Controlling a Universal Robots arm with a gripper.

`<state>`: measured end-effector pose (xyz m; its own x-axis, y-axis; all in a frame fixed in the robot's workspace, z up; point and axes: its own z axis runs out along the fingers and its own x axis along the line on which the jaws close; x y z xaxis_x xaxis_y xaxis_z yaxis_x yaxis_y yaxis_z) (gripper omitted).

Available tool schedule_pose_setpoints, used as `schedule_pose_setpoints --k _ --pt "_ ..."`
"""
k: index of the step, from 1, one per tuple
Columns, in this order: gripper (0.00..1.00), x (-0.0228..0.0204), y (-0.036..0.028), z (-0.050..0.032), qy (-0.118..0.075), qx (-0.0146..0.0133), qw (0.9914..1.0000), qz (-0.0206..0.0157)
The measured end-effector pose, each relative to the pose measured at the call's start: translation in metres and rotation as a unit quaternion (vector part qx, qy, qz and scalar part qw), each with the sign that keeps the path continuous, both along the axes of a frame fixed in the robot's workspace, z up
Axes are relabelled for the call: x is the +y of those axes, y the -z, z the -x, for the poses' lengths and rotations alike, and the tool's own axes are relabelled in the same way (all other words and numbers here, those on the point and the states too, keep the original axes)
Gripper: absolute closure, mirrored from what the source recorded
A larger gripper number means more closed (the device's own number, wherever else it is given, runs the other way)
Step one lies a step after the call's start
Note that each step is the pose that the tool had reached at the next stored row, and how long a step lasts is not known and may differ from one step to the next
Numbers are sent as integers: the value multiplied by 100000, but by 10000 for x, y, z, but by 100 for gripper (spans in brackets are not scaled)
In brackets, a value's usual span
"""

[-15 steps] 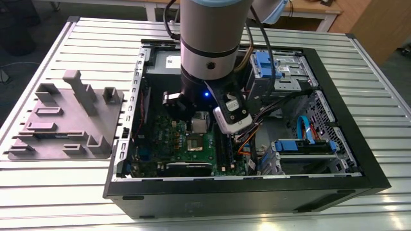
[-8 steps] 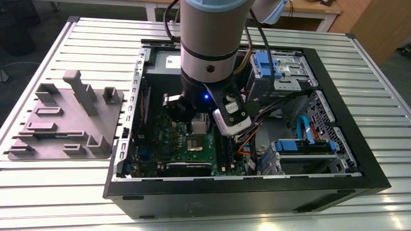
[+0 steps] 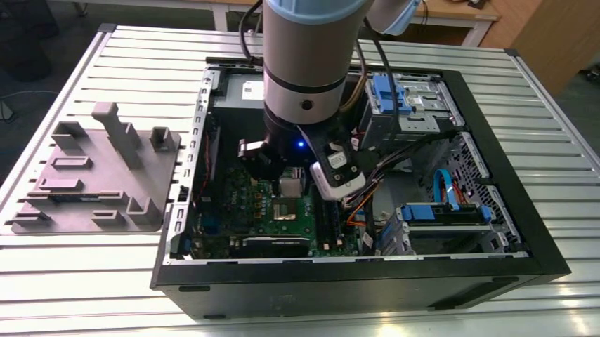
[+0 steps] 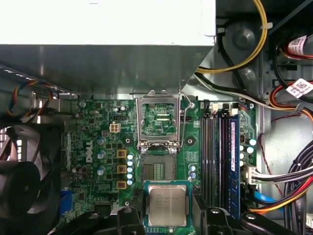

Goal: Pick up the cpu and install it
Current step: 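Place the cpu into insertion slot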

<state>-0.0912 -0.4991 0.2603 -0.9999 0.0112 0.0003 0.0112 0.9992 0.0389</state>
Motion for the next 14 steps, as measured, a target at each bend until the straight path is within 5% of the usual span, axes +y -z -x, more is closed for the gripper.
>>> schedule_pose_setpoints --k 7,14 --pt "53 -3 123 0 0 6 100000 15" --pt "53 -4 176 0 -6 7 100000 148"
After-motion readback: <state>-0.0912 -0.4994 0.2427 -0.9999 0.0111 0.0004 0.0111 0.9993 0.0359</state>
